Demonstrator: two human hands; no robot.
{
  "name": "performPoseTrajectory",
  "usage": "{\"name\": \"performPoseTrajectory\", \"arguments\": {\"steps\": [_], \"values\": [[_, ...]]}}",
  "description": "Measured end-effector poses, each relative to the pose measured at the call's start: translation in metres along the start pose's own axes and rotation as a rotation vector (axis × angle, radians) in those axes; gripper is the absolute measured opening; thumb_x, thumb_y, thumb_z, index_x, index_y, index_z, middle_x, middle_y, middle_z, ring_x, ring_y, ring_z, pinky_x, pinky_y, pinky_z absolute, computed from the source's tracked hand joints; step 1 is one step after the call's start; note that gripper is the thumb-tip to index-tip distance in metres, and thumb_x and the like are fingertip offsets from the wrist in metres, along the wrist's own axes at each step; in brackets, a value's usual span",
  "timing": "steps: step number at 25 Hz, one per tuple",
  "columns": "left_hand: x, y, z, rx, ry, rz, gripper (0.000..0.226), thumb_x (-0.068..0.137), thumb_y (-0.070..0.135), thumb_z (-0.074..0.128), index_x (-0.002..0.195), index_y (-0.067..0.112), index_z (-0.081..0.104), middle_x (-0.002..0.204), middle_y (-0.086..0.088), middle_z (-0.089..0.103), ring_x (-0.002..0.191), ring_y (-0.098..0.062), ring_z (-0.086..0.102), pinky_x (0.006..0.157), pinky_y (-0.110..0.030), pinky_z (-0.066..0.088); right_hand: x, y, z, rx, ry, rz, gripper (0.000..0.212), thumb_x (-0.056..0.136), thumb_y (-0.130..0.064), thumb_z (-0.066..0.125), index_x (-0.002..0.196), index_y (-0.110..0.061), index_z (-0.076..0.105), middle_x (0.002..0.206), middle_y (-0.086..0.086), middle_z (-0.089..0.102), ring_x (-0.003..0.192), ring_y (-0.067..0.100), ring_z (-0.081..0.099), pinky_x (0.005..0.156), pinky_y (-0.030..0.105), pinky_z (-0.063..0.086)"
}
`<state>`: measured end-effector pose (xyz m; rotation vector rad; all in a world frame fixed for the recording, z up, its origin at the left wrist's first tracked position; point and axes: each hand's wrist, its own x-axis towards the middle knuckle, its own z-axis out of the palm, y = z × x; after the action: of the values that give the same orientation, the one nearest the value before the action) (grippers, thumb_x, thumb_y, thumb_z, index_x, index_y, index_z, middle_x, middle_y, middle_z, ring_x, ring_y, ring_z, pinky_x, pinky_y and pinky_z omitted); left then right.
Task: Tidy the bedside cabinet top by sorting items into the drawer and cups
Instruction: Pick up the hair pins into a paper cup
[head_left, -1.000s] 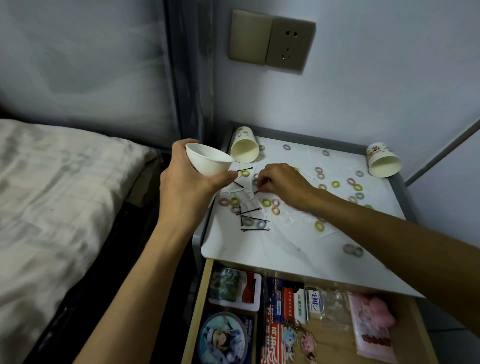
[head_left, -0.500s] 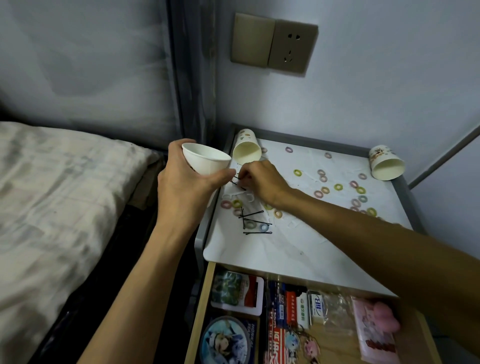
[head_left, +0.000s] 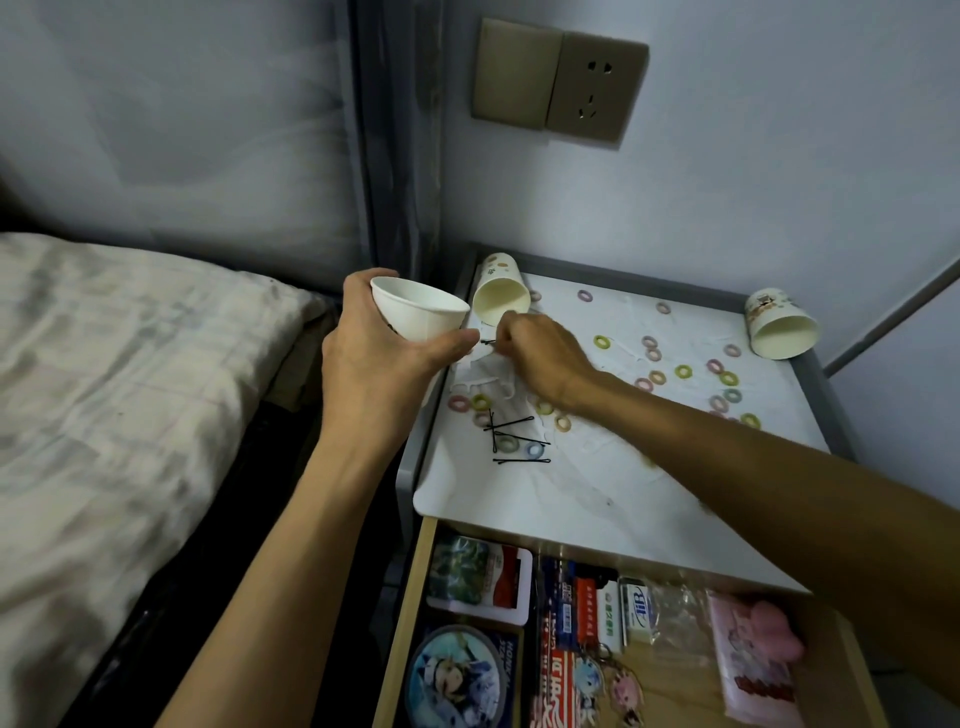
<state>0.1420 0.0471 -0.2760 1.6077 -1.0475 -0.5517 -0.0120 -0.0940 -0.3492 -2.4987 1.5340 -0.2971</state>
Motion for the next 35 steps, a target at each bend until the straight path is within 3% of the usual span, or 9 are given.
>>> {"name": "performPoseTrajectory", "arguments": {"steps": [4,8,15,19,22,25,29,32,35], "values": [[-0.002,0.001,0.000,-0.001,-0.004,-0.006,0.071,0.062,0.037,0.087,0.121,0.025,0.050,0.102,0.009,0.060,0.099,-0.017,0.060,0.081,-0.037,0.054,0.014,0.023,-0.017,0.083,0.109,-0.002,0.012,0.091,-0.017,0.064,0.100,-0.012,0.071,0.099,0.010,0.071,0.094,0.026,0.064,0.084,0.036,0.050],[-0.002,0.003,0.002,-0.009,-0.008,-0.011,0.072,0.062,0.036,0.088,0.122,0.026,0.049,0.103,0.008,0.059,0.097,-0.016,0.059,0.079,-0.035,0.054,0.025,0.025,-0.011,-0.045,0.073,-0.083,0.016,0.090,-0.017,0.066,0.102,-0.012,0.075,0.099,0.008,0.072,0.092,0.023,0.064,0.074,0.025,0.041],[0.000,0.001,0.003,0.003,-0.007,0.001,0.073,0.063,0.036,0.088,0.124,0.024,0.049,0.107,0.004,0.060,0.097,-0.015,0.060,0.077,-0.030,0.053,0.028,0.015,0.010,-0.093,0.107,-0.022,0.014,0.087,-0.022,0.069,0.098,-0.015,0.075,0.100,0.010,0.067,0.097,0.027,0.060,0.074,0.030,0.043],[-0.002,0.000,0.005,0.009,-0.022,0.004,0.072,0.063,0.037,0.087,0.123,0.025,0.049,0.107,0.006,0.059,0.097,-0.014,0.059,0.075,-0.029,0.053,0.025,0.012,0.008,-0.179,-0.001,-0.032,0.016,0.089,-0.021,0.066,0.101,-0.011,0.071,0.112,0.014,0.062,0.100,0.034,0.060,0.077,0.034,0.045],[-0.003,0.001,0.007,0.008,-0.032,0.006,0.074,0.063,0.038,0.088,0.124,0.025,0.049,0.109,0.005,0.060,0.099,-0.015,0.058,0.077,-0.030,0.053,0.016,0.014,0.002,-0.227,-0.026,-0.067,0.013,0.091,-0.019,0.060,0.102,-0.012,0.065,0.107,0.015,0.065,0.096,0.034,0.061,0.071,0.034,0.043],[-0.004,0.001,0.007,0.011,-0.034,0.008,0.075,0.062,0.037,0.088,0.124,0.025,0.049,0.108,0.005,0.060,0.099,-0.015,0.058,0.078,-0.031,0.053,0.009,0.017,-0.009,-0.132,0.023,-0.032,0.009,0.093,-0.020,0.061,0.098,-0.013,0.061,0.093,0.009,0.065,0.083,0.028,0.061,0.068,0.034,0.046],[-0.005,0.002,0.008,0.027,-0.052,0.012,0.074,0.062,0.038,0.088,0.123,0.026,0.048,0.106,0.007,0.058,0.097,-0.014,0.058,0.077,-0.030,0.052,0.005,0.030,-0.022,0.165,0.032,0.017,0.010,0.089,-0.014,0.065,0.092,-0.011,0.074,0.084,0.004,0.069,0.077,0.017,0.063,0.072,0.033,0.052],[-0.006,0.002,0.009,0.038,-0.062,0.019,0.073,0.062,0.039,0.089,0.122,0.027,0.049,0.104,0.009,0.059,0.096,-0.013,0.058,0.076,-0.029,0.051,-0.001,0.037,-0.034,0.306,0.111,0.030,0.009,0.086,-0.007,0.069,0.090,-0.007,0.077,0.081,0.003,0.071,0.065,0.000,0.058,0.066,0.018,0.048],[-0.007,0.001,0.009,0.044,-0.074,0.015,0.071,0.063,0.038,0.088,0.121,0.027,0.049,0.102,0.010,0.060,0.091,-0.008,0.058,0.070,-0.022,0.048,-0.008,0.039,-0.053,0.364,0.126,0.077,0.013,0.088,-0.002,0.067,0.096,-0.005,0.076,0.084,0.000,0.069,0.062,-0.004,0.057,0.059,0.005,0.044]]}}
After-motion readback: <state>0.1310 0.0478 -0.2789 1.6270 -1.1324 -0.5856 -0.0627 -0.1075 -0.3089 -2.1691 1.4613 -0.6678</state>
